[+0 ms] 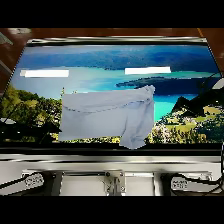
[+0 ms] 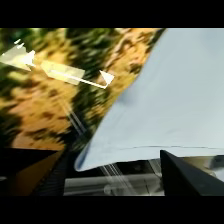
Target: Fold the shirts.
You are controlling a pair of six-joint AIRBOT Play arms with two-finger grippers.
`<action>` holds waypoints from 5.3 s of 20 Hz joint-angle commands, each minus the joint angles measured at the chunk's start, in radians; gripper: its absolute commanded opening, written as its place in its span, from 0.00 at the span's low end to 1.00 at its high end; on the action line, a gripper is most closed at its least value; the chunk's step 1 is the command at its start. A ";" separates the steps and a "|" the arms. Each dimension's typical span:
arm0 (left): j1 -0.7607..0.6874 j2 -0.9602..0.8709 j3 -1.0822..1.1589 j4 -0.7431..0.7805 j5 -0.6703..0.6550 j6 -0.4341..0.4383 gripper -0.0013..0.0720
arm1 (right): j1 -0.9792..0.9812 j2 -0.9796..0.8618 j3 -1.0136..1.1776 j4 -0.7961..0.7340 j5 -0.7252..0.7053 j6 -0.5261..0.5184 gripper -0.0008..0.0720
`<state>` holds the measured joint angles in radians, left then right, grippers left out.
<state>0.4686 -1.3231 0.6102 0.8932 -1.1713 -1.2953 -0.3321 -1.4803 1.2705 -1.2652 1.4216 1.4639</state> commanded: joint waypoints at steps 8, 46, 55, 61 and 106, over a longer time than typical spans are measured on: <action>-0.176 -0.096 -0.006 -0.172 0.198 0.002 0.07 | 0.011 0.000 -0.081 -0.067 -0.002 0.008 0.89; -0.175 0.903 1.056 0.107 0.254 -0.219 0.06 | 0.200 0.927 0.507 0.161 -0.415 -0.068 0.10; -0.175 0.912 0.862 0.287 -0.265 -0.285 0.06 | 0.200 0.904 0.505 -0.048 0.163 0.104 0.10; -0.176 0.842 0.375 0.312 -0.125 -0.219 0.06 | 0.201 0.662 0.225 -0.038 0.187 0.099 0.10; -0.232 -0.220 0.452 0.031 0.087 -0.045 0.23 | 0.310 -0.019 -0.145 -0.083 -0.262 0.185 0.33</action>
<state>0.2535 -1.5291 1.0611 0.9218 -1.0798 -1.3308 -0.0235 -1.4994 1.1355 -1.3502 1.1759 1.6321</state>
